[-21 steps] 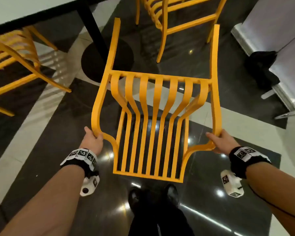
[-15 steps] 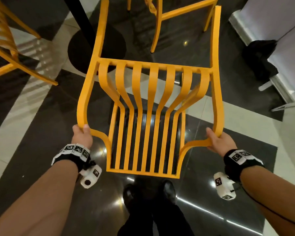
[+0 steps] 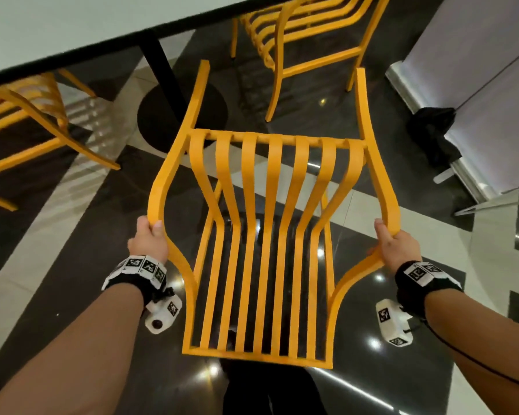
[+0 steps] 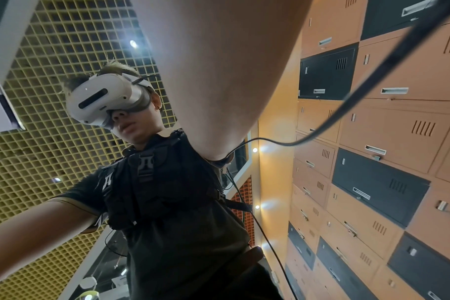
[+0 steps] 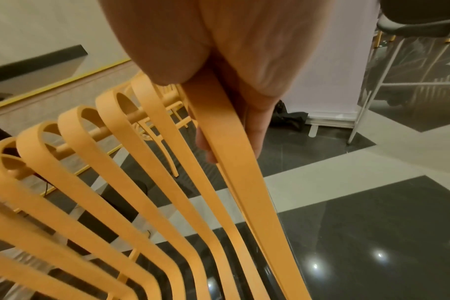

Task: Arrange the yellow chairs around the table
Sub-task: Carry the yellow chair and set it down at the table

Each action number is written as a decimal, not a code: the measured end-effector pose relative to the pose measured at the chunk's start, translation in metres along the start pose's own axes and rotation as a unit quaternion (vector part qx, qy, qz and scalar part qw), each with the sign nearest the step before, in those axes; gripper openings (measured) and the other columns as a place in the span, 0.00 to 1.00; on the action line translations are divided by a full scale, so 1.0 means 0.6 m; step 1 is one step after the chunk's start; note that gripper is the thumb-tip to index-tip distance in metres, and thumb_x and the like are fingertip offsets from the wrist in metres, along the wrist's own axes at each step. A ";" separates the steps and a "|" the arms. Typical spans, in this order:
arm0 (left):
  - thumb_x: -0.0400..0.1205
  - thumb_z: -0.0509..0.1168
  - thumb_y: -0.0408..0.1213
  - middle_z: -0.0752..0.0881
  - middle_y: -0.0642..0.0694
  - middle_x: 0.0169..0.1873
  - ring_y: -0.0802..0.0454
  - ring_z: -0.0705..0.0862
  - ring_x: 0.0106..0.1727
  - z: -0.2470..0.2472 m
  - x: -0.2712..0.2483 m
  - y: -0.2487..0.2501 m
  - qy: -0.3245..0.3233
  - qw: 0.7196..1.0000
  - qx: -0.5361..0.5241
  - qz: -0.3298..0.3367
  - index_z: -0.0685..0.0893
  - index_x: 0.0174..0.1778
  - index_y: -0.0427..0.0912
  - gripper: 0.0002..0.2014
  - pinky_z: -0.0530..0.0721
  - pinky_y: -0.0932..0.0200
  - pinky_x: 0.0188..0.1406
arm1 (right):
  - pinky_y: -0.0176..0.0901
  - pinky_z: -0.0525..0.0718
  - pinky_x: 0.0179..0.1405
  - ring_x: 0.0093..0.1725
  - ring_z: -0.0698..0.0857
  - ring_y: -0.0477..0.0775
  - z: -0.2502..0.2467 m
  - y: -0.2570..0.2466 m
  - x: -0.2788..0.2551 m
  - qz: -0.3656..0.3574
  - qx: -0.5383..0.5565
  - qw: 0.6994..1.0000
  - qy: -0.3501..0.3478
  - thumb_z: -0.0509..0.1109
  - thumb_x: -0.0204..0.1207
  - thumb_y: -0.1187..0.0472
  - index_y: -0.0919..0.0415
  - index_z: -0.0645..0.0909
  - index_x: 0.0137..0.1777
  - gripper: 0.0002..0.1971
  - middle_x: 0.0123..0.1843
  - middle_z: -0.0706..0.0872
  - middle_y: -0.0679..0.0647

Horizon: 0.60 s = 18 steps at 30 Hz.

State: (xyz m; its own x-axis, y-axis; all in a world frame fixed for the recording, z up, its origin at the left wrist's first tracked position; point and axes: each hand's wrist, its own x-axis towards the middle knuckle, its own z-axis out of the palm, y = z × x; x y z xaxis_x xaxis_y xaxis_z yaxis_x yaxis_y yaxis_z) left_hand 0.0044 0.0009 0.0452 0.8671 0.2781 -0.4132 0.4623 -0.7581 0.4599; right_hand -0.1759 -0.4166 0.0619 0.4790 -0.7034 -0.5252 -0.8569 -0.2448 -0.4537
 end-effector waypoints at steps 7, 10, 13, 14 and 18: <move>0.86 0.49 0.54 0.81 0.30 0.53 0.30 0.80 0.53 -0.100 -0.037 0.104 0.032 0.999 0.004 0.023 0.74 0.58 0.42 0.19 0.73 0.41 0.47 | 0.60 0.85 0.51 0.43 0.87 0.71 -0.093 -0.079 -0.035 -0.001 -0.027 1.000 0.015 0.45 0.82 0.34 0.71 0.79 0.39 0.39 0.39 0.90 0.70; 0.87 0.51 0.50 0.82 0.33 0.58 0.30 0.80 0.60 -0.118 -0.040 0.145 0.039 0.999 -0.009 0.023 0.76 0.64 0.41 0.19 0.73 0.43 0.49 | 0.60 0.86 0.47 0.46 0.87 0.73 -0.102 -0.103 -0.010 0.025 -0.041 0.998 0.052 0.45 0.78 0.29 0.76 0.83 0.44 0.46 0.46 0.89 0.73; 0.86 0.55 0.41 0.73 0.39 0.76 0.35 0.70 0.76 -0.117 -0.062 0.158 0.042 0.996 -0.043 0.069 0.67 0.79 0.46 0.23 0.70 0.41 0.73 | 0.62 0.89 0.44 0.41 0.89 0.70 -0.114 -0.135 0.015 0.041 -0.044 0.997 0.053 0.47 0.75 0.26 0.74 0.82 0.49 0.46 0.44 0.89 0.70; 0.85 0.57 0.39 0.64 0.43 0.82 0.39 0.64 0.81 -0.112 -0.078 0.148 0.032 0.993 -0.057 0.103 0.61 0.82 0.49 0.28 0.65 0.45 0.79 | 0.61 0.89 0.39 0.38 0.89 0.69 -0.117 -0.145 0.021 0.049 -0.045 0.997 0.046 0.48 0.75 0.26 0.73 0.82 0.53 0.45 0.43 0.88 0.69; 0.83 0.60 0.37 0.63 0.48 0.82 0.43 0.71 0.78 -0.065 -0.160 0.077 -0.051 0.988 -0.025 0.142 0.63 0.80 0.55 0.28 0.71 0.54 0.72 | 0.49 0.79 0.24 0.30 0.85 0.66 -0.141 -0.176 0.046 0.043 -0.079 0.996 0.026 0.51 0.82 0.36 0.68 0.80 0.62 0.34 0.36 0.85 0.66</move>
State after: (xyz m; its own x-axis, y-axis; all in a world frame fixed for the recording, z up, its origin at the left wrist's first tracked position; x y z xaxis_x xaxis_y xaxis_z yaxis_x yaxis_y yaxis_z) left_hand -0.0502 -0.0377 0.1369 0.9412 -0.0055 -0.3377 0.2128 -0.7667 0.6057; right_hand -0.0884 -0.4666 0.1565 0.3960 -0.7582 -0.5179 -0.9154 -0.2820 -0.2872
